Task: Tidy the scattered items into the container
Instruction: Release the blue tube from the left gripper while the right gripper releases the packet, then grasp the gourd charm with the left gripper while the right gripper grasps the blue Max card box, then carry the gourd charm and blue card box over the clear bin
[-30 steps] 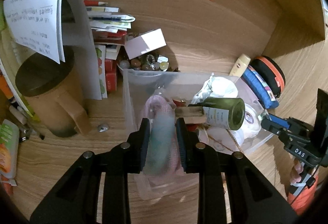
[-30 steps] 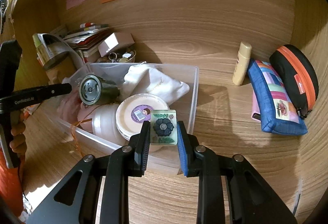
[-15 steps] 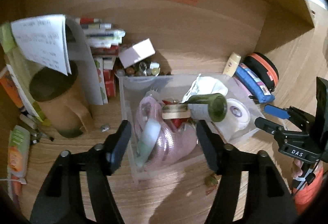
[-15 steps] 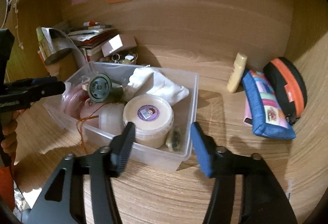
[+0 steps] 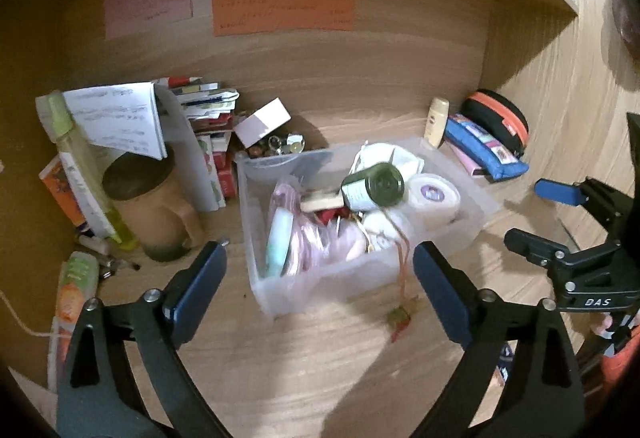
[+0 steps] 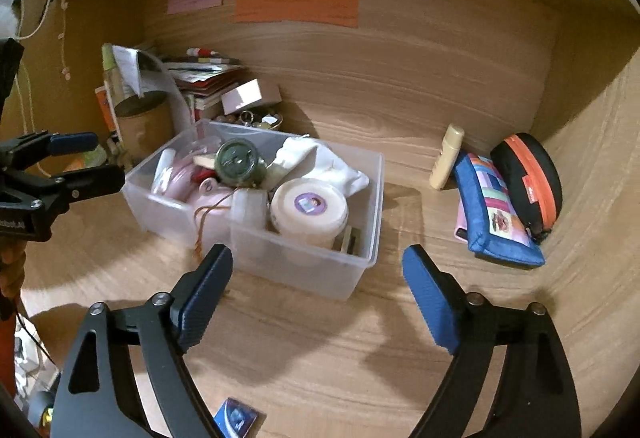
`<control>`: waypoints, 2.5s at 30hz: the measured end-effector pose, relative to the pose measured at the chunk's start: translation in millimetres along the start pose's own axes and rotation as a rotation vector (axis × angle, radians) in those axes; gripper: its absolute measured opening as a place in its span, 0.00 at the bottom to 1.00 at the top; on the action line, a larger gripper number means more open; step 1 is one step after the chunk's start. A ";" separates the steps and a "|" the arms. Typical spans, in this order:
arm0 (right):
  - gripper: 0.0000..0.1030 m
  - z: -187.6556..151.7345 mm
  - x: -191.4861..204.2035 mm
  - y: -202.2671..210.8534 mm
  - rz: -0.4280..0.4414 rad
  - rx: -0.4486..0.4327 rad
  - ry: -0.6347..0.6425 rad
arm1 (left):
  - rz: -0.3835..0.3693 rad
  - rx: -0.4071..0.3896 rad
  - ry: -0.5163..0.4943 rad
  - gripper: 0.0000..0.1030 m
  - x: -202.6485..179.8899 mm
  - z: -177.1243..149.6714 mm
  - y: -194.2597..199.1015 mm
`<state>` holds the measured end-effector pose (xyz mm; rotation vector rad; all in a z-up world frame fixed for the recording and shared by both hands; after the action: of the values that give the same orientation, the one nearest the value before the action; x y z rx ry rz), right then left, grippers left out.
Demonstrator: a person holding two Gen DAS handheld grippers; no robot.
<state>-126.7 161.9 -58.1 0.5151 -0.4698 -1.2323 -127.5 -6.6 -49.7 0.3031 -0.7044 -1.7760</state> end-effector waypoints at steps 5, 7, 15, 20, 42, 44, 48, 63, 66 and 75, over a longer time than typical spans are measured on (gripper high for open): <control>0.84 -18.9 5.3 9.5 0.015 0.030 -0.015 | 0.022 0.025 -0.008 0.94 -8.9 -17.6 9.5; 0.84 -29.6 8.5 11.9 0.026 0.050 -0.020 | 0.025 0.034 -0.011 0.94 -12.0 -25.3 12.1; 0.84 -89.2 21.5 13.2 0.040 0.158 -0.042 | 0.013 0.085 -0.031 0.94 -28.3 -54.9 11.9; 0.81 -113.9 28.1 9.9 0.053 0.195 -0.066 | -0.002 0.112 -0.025 0.94 -35.9 -69.1 8.4; 0.25 -123.6 -8.6 11.7 0.044 0.215 -0.135 | -0.087 0.264 -0.131 0.73 -88.7 -58.5 -75.8; 0.25 -116.8 -15.3 12.6 0.050 0.205 -0.151 | -0.070 0.277 -0.139 0.53 -89.5 -59.3 -81.6; 0.25 -103.5 -20.5 13.6 0.057 0.179 -0.162 | -0.114 0.300 -0.110 0.25 -90.7 -63.5 -89.7; 0.25 -61.7 -14.4 10.4 0.092 0.109 -0.161 | -0.133 0.183 -0.030 0.18 -66.5 -46.9 -47.2; 0.25 -46.1 -11.9 11.3 0.105 0.086 -0.159 | -0.128 0.134 -0.009 0.18 -56.1 -34.6 -32.0; 0.25 9.4 -8.7 12.6 0.112 -0.009 -0.147 | -0.103 0.034 0.036 0.18 -21.2 1.0 -6.2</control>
<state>-125.0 172.3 -43.6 0.3868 -0.6093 -1.1680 -126.0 14.7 -55.7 0.3999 -0.7045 -1.8532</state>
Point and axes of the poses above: each gripper's, at about its wrist camera, not at the fingertips, and y roughly against the way its jaws point, x to its left, z to its top, the point moved 9 cm from there along -y, roughly the way its jaws point, and after that the axes turned 11 degrees about -y, right-handed, at the moved point
